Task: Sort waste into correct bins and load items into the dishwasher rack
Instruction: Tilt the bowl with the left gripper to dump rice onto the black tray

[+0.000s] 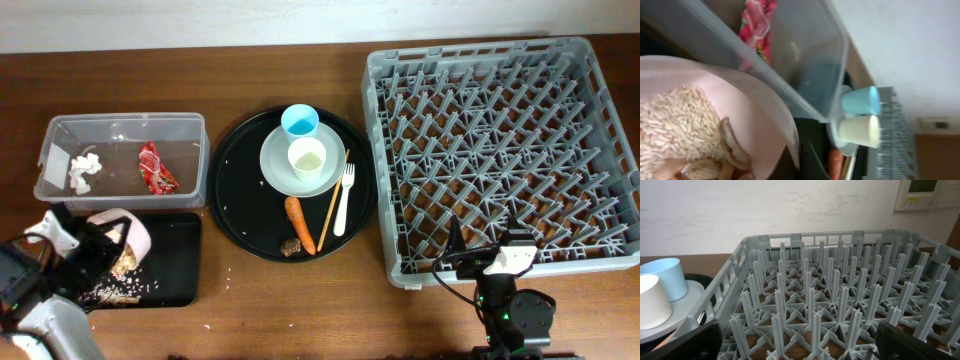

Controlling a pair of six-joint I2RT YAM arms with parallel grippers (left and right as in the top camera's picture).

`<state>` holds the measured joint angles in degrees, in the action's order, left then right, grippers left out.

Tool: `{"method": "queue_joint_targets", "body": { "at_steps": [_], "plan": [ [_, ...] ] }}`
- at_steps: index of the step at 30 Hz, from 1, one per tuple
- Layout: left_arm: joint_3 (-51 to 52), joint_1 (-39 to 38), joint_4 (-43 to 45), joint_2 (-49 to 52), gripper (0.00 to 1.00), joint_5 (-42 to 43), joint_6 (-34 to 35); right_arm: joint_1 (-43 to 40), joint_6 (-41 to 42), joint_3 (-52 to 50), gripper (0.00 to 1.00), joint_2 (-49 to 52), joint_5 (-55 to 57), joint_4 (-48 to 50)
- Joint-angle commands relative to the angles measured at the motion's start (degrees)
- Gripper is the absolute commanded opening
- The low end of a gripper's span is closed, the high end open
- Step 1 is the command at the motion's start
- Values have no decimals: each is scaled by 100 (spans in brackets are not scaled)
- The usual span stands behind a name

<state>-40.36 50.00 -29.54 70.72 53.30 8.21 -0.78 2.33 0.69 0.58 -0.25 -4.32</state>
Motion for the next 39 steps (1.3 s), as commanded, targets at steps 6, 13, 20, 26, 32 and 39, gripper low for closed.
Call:
{"method": "queue_joint_targets", "body": {
  "at_steps": [6, 13, 20, 26, 32, 39],
  "plan": [
    [160, 1244, 39, 4, 0, 1099, -529, -42, -39, -37, 99, -39, 48, -24],
    [494, 1244, 675, 4, 0, 2074, -616, -42, -39, -37, 99, -39, 48, -24],
    [509, 1244, 540, 4, 0, 2868, -699, -42, -39, -37, 99, -39, 48, -24],
    [509, 1244, 138, 4, 0, 2402, -748, -42, -39, -37, 99, -39, 48, -24],
    [507, 1244, 262, 4, 1, 2962, -883, -42, -39, -37, 99, -39, 48, -24],
    [509, 1244, 308, 4, 0, 2992, -1432, -42, -39, -37, 99, -39, 48, -24]
  ]
}}
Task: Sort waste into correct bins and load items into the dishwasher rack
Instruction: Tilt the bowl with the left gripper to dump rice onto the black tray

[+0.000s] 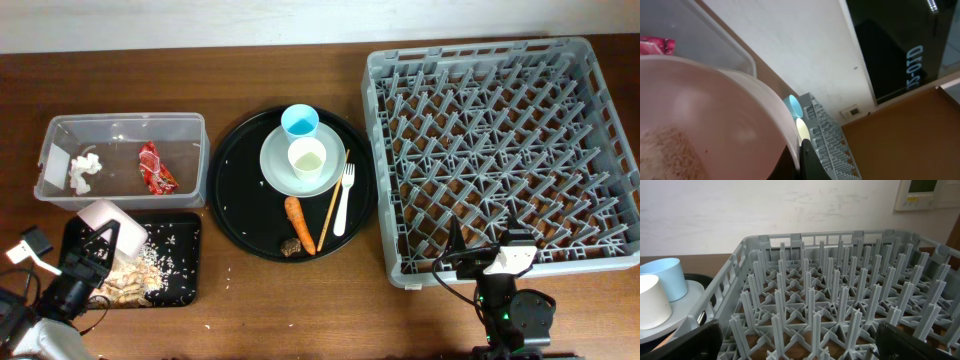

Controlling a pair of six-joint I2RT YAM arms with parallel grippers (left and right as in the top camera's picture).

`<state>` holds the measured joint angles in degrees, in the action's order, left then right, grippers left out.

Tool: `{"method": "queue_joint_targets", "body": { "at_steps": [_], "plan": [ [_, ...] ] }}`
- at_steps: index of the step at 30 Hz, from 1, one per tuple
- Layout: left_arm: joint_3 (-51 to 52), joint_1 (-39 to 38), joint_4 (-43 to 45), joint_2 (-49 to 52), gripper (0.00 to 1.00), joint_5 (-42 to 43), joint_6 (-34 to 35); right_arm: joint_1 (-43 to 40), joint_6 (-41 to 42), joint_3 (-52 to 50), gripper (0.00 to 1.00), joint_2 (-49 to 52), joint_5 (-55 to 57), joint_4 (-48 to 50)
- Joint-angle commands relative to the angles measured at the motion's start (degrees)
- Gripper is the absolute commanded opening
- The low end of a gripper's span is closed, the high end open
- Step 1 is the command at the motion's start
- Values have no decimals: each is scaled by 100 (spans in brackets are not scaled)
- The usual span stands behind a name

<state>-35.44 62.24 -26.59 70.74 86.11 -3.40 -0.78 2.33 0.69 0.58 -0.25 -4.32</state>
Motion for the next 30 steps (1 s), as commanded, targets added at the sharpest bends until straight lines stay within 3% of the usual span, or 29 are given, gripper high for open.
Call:
{"method": "queue_joint_targets", "body": {
  "at_steps": [1, 3, 4, 5, 9, 11, 12, 13, 14, 15, 16, 17, 18, 19, 20, 23, 24, 25, 30],
  "plan": [
    [17, 17, -356, 2, 0, -229, -297, -42, -39, -37, 99, -39, 48, -24],
    [17, 20, -284, 2, 0, -256, -372, -42, -39, -37, 99, -39, 48, -24],
    [17, 17, -426, 2, 0, 387, -562, -42, -39, -37, 99, -39, 48, -24],
    [17, 31, -306, 2, 0, 157, -710, -42, -39, -37, 99, -39, 48, -24],
    [20, 22, -339, -4, 1, 391, -444, -42, -39, -37, 99, -39, 48, -24],
    [33, 9, 26, 42, 0, -431, 186, -42, -39, -37, 99, -39, 48, -24],
    [46, 7, -142, 39, 0, -46, 225, -42, -39, -37, 99, -39, 48, -24],
    [48, 20, 295, 39, 0, -603, 205, -42, -39, -37, 99, -39, 48, -24],
    [61, 17, 168, 57, 0, -787, 767, -42, -39, -37, 99, -39, 48, -24],
    [81, 2, 387, 66, 0, -310, 675, -42, -39, -37, 99, -39, 48, -24],
    [81, 33, 621, 68, 0, -619, 872, -42, -39, -37, 99, -39, 48, -24],
    [81, 28, 474, 68, 0, -382, 999, -42, -39, -37, 99, -39, 48, -24],
    [87, -22, 614, 68, 0, -184, 855, -42, -39, -37, 99, -39, 48, -24],
    [85, -20, 651, 68, 0, -623, 911, -42, -39, -37, 99, -39, 48, -24],
    [96, -37, 511, 68, 0, -111, 929, -42, -39, -37, 99, -39, 48, -24],
    [103, -57, 708, 72, 0, 251, 739, -42, -39, -37, 99, -39, 48, -24],
    [103, -57, 713, 81, 0, -326, 901, -42, -39, -37, 99, -39, 48, -24],
    [125, -68, 702, 94, 0, 369, 750, -42, -39, -37, 99, -39, 48, -24],
    [140, -63, 789, 116, 0, -271, 769, -42, -39, -37, 99, -39, 48, -24]
  ]
}}
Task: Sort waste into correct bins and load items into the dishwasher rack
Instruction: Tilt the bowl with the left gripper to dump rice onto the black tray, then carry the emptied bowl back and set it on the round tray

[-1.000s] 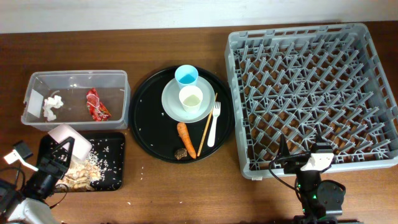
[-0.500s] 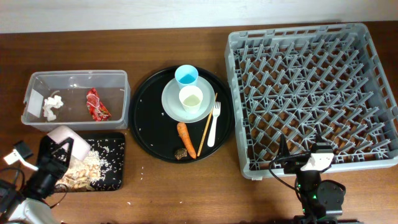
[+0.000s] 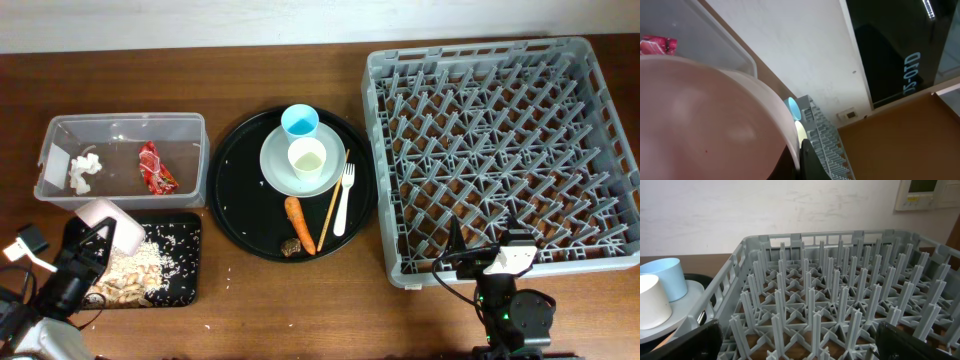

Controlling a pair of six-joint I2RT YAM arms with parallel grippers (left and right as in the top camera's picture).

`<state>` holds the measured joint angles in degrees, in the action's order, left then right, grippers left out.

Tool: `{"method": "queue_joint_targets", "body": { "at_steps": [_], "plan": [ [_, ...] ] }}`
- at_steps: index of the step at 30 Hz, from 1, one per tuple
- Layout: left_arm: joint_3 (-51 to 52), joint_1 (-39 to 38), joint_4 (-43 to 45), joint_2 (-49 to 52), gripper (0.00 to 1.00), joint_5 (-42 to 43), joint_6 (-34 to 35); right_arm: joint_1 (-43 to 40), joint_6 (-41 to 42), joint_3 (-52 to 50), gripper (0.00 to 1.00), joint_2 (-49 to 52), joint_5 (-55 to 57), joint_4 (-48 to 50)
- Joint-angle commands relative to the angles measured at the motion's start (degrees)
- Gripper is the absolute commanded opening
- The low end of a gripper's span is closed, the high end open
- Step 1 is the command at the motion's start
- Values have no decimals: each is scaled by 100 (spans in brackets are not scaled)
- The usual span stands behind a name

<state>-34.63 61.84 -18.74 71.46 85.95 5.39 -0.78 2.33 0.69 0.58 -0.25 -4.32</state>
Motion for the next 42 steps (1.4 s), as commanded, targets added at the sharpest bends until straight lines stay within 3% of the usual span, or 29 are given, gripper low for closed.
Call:
{"method": "queue_joint_targets", "body": {
  "at_steps": [1, 5, 6, 9, 12, 16, 19, 21, 25, 38, 40, 42],
  "plan": [
    [59, -26, 0, 42, 0, -330, -107, -42, -39, -37, 99, -39, 48, -24],
    [-234, -273, 4, -192, 0, -946, 688, -42, -39, -37, 99, -39, 48, -24],
    [-525, -616, 4, -586, 0, -1593, 1185, -42, -39, -37, 99, -39, 48, -24],
    [-1145, -2304, -70, -1460, 0, -3257, 1788, -42, -39, -37, 99, -39, 48, -24],
    [-1392, -4146, -245, -1646, 0, -4830, 1840, -42, -39, -37, 99, -39, 48, -24],
    [-1414, -6561, -269, -1320, 0, -7283, 1696, -42, -39, -37, 99, -39, 48, -24],
    [-1414, -8181, -269, -450, 0, -9208, 1554, -42, -39, -37, 99, -39, 48, -24],
    [-1414, -8649, -157, 326, 0, -9440, 1539, -42, -39, -37, 99, -39, 48, -24],
    [-1414, -8767, -50, 1158, 0, -9442, 1425, -42, -39, -37, 98, -39, 48, -24],
    [-1412, -8767, -177, 1812, 1, -9589, 1427, -42, -39, -37, 99, -39, 48, -24],
    [-1412, -8767, -153, 1812, 13, -9589, 1425, -42, -39, -37, 99, -39, 48, -24],
    [-1412, -8767, -210, 1812, 18, -9589, 1425, -42, -39, -37, 99, -39, 48, -24]
  ]
}}
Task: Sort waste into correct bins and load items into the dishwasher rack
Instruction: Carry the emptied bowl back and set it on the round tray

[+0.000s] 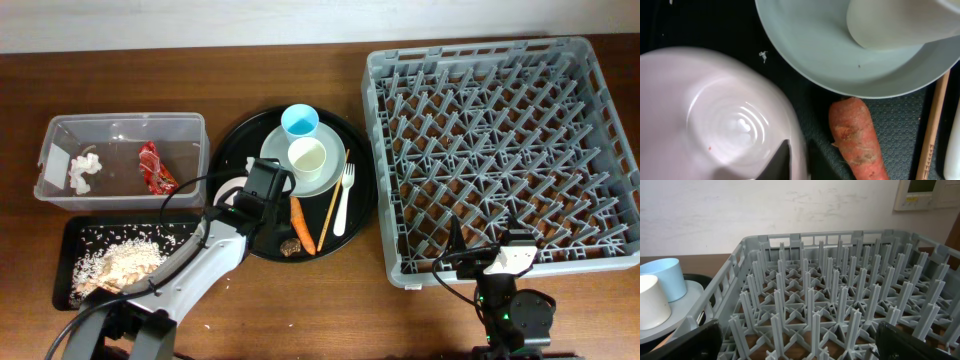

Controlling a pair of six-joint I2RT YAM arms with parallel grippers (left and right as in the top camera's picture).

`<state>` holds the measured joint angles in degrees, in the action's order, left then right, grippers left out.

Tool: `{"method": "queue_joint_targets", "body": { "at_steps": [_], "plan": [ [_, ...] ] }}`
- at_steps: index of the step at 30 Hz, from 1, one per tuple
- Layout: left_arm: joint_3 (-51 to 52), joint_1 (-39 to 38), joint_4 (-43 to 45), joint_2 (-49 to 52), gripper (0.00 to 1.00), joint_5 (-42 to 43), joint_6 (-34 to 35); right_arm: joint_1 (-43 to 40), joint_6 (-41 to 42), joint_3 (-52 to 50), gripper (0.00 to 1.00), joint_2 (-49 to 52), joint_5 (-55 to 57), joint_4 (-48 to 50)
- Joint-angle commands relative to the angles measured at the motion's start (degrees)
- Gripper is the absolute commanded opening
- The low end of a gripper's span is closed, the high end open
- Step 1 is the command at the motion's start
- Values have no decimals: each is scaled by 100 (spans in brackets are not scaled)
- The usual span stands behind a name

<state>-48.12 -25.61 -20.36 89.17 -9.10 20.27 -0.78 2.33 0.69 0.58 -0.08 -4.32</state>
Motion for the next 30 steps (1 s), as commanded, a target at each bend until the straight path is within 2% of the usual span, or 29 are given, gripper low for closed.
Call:
{"method": "queue_joint_targets", "body": {
  "at_steps": [1, 3, 7, 12, 13, 14, 15, 16, 20, 30],
  "plan": [
    [-63, -22, -46, 42, 23, -83, -63, -42, -39, -37, 99, -39, 31, -24],
    [-66, -22, -44, 39, 41, -87, -66, -42, -39, -37, 98, -39, 31, -24],
    [-507, -11, -240, -330, 42, -125, -391, -42, -39, -37, 98, -39, 31, -24],
    [-717, -13, -728, -651, 41, -72, -387, -42, -39, -37, 99, -39, 31, -24],
    [-717, -13, -833, -647, 31, 42, -387, -42, -39, -37, 99, -39, 31, -24],
    [-717, -13, -966, -647, 10, 168, -387, -42, -39, -37, 99, -39, 31, -24],
    [-717, -13, -1084, -647, 3, 251, -387, -42, -39, -37, 99, -39, 31, -24],
    [-717, -13, -1320, -647, 0, 407, -385, -42, -39, -37, 99, -39, 31, -24],
    [-634, -17, -2092, -647, 0, 505, -385, -42, -39, -37, 99, -39, 31, -24],
    [160, -24, -1786, -647, 0, 527, -367, -42, -39, -37, 99, -39, 31, -24]
  ]
}}
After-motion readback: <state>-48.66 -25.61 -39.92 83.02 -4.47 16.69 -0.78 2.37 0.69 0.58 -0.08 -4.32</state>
